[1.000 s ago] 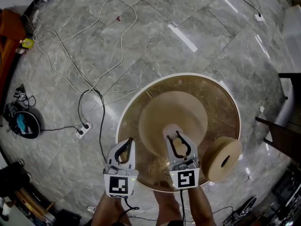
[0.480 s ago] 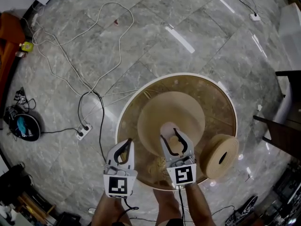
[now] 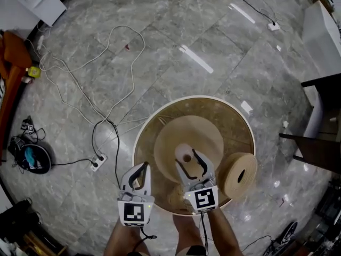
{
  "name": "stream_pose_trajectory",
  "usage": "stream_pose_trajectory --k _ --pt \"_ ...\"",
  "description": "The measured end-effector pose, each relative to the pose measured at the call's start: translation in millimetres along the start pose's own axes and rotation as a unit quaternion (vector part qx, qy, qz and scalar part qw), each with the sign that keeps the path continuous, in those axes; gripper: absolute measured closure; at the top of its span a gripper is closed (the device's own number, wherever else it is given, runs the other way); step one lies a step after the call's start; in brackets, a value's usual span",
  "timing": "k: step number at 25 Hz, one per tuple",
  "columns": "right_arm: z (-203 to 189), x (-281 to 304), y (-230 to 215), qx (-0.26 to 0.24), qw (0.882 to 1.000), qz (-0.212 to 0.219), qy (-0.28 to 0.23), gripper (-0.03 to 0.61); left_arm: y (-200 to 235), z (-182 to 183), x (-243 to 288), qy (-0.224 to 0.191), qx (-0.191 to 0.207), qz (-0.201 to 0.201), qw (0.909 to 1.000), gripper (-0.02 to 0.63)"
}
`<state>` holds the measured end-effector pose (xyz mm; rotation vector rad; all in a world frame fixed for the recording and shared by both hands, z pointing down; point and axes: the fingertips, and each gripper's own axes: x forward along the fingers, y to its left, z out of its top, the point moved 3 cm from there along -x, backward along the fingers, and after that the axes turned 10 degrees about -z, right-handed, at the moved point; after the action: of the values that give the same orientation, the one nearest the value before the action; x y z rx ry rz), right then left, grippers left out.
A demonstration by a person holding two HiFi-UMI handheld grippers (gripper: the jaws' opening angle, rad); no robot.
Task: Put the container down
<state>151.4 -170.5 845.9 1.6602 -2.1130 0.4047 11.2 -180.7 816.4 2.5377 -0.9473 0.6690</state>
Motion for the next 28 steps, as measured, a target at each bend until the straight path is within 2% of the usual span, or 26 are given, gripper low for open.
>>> stream_pose_trajectory --k 10,13,21,28 --pt "97 -77 -30 0.037 0.998 -0.041 -0.028 0.348 -37 111 -48 -0.029 0.049 -0.032 0.9979 0.597" --pt "134 -111 -37 0.048 0.997 -0.055 -0.033 0.366 -50 149 -68 -0.038 0.08 -0.039 0.9953 0.597" --pt "224 -202 -54 0.048 0.993 -0.084 -0.069 0.409 -99 246 -124 -0.072 0.125 -0.067 0.9873 0.597" --pt "287 -274 -40 0.049 0.987 -0.121 -0.095 0.436 -127 309 -190 -0.102 0.151 -0.093 0.9789 0.597"
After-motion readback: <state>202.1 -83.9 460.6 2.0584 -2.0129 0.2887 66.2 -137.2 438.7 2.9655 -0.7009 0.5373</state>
